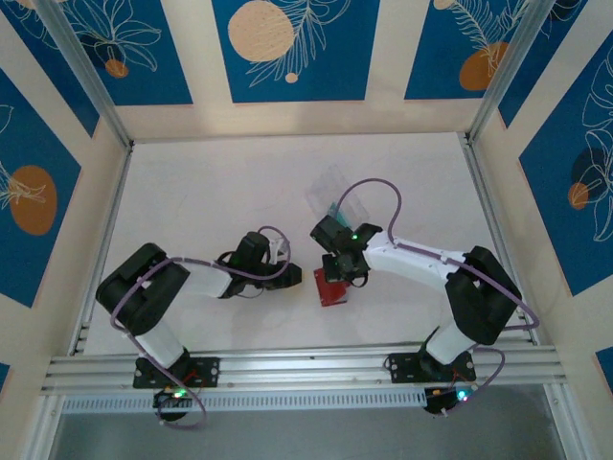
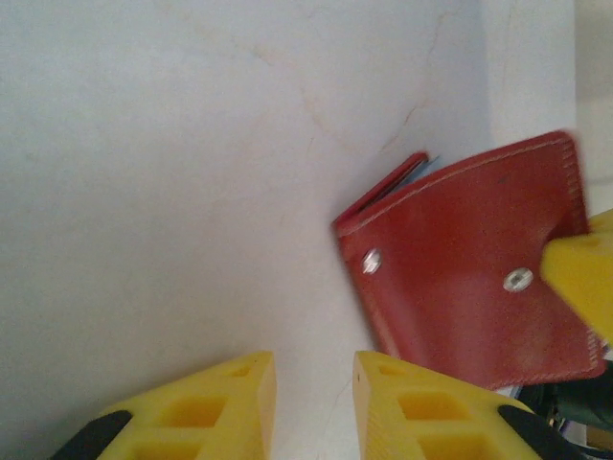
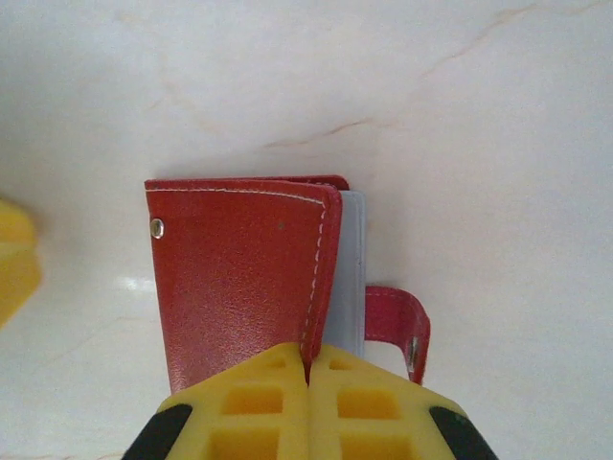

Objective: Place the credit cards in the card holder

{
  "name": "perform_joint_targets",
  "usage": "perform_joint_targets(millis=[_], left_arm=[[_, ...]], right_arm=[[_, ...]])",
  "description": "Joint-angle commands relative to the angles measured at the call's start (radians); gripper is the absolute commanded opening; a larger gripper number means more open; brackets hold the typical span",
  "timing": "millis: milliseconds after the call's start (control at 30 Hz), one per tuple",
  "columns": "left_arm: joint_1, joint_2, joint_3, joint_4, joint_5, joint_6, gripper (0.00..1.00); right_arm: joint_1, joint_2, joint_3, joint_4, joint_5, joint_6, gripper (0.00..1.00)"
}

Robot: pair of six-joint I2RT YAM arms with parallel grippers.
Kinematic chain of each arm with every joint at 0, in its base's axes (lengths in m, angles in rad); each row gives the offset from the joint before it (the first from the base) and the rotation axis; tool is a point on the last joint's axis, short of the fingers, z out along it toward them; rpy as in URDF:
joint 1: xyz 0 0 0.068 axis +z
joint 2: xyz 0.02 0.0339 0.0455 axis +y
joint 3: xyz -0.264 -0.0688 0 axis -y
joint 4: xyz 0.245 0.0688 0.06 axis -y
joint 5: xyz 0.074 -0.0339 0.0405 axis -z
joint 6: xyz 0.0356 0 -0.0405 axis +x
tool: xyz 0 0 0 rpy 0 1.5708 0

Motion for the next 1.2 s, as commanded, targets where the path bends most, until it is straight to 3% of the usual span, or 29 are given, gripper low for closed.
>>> perform_joint_targets(millis=[0,233,367,467,733,967,1167], left_arm=[[0.007,-0.013,-0.014,-0.152,-0.016,0.027,0.25],[0.009,-0.019,-0.011,-0.250,-0.084,0.035,0.20],[0.009,-0.028,-0.019,-0.282,-0.113,0.042,0.20],[0.012,-0.034,-0.019,-0.327,-0.146,0.036,0.19],[0.029,-0.061,-0.037,-0.354,-0.164,0.019,0.19],[0.089,-0.131,-0.074,-0.370,-0.139,-0.009,0.20],[0.112,-0.221,-0.035,-0.480,-0.133,0.046,0.23]], right_arm=[[0.058,0.020,0.082,-0.144,0.195,0.043,0.00],[0.164,0.197,0.259,-0.254,0.313,0.058,0.00],[0.202,0.295,0.339,-0.273,0.305,0.043,0.00],[0.220,0.339,0.377,-0.261,0.273,0.016,0.09],[0.192,0.319,0.328,-0.076,0.014,-0.058,0.26],[0.095,0.269,0.194,0.100,-0.236,-0.077,0.41],[0.035,0.245,0.117,0.208,-0.387,-0.083,0.46]])
